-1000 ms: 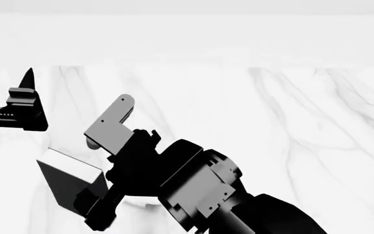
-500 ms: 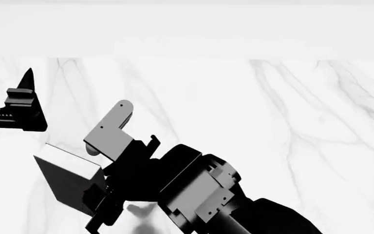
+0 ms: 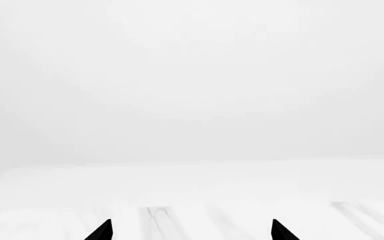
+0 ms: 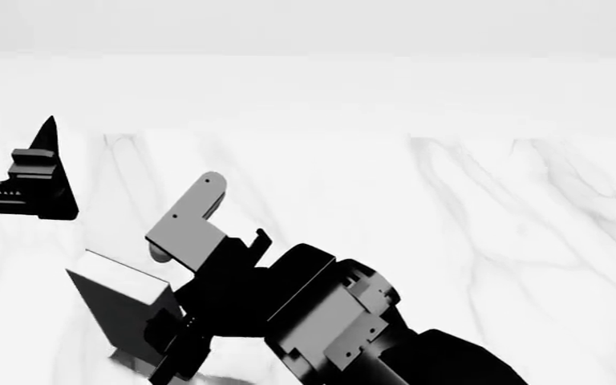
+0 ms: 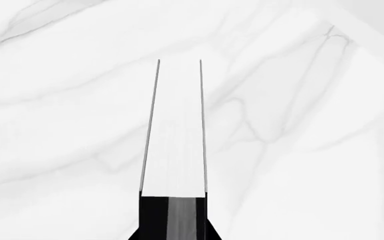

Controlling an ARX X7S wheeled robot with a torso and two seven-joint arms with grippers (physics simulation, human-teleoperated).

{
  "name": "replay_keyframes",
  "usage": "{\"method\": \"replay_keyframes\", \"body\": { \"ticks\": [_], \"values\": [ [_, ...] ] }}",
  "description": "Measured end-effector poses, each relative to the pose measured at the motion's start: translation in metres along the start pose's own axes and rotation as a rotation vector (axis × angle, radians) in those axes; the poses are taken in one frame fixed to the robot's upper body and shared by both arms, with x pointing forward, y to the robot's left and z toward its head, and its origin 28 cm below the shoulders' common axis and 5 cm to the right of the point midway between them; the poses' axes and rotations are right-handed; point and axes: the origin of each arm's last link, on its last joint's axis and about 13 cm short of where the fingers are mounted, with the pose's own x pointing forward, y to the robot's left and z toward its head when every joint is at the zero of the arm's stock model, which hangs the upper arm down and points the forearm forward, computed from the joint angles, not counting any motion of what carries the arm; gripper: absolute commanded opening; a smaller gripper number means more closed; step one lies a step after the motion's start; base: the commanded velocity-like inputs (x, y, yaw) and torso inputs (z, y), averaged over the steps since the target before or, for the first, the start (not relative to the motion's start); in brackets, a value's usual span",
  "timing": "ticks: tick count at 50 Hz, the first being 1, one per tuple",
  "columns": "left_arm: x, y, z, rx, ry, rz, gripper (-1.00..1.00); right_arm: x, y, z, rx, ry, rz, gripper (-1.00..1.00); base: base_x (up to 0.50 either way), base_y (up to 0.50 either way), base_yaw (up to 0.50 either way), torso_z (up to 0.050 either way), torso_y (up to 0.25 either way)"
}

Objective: Pick up the book on the left and place it on top of the shelf.

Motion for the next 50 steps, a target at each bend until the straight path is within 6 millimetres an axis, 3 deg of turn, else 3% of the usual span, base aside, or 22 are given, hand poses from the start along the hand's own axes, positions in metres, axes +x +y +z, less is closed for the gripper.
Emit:
{"method": "replay_keyframes", "body": {
  "ticks": [12, 20, 25, 32, 41, 50],
  "values": [
    [0.000, 0.000, 0.001, 0.000, -0.002, -0.001, 1.00, -0.001, -0.001, 0.003, -0.003, -0.004, -0.005, -1.00, 0.00, 0.00, 0.00, 0.000, 0.250],
    [-0.001, 0.001, 0.002, -0.007, -0.006, 0.004, 1.00, -0.008, -0.006, 0.014, -0.019, 0.004, -0.091, -1.00, 0.00, 0.00, 0.00, 0.000, 0.017],
    [-0.001, 0.002, 0.002, -0.010, -0.009, 0.009, 1.00, -0.027, -0.016, 0.033, -0.120, 0.033, -0.304, -1.00, 0.00, 0.00, 0.00, 0.000, 0.000],
    [-0.002, 0.002, 0.002, -0.013, -0.012, 0.011, 1.00, -0.057, -0.031, 0.048, -0.358, 0.190, -0.755, -1.00, 0.00, 0.00, 0.00, 0.000, 0.000],
    [-0.002, 0.004, 0.002, -0.015, -0.014, 0.016, 1.00, -0.092, -0.060, 0.053, -0.534, 0.399, -1.224, -1.00, 0.00, 0.00, 0.00, 0.000, 0.002],
    [-0.002, 0.004, 0.001, -0.015, -0.015, 0.018, 1.00, -0.134, -0.081, 0.048, -0.588, 0.707, -1.523, -1.00, 0.00, 0.00, 0.00, 0.000, 0.000]
  ]
}}
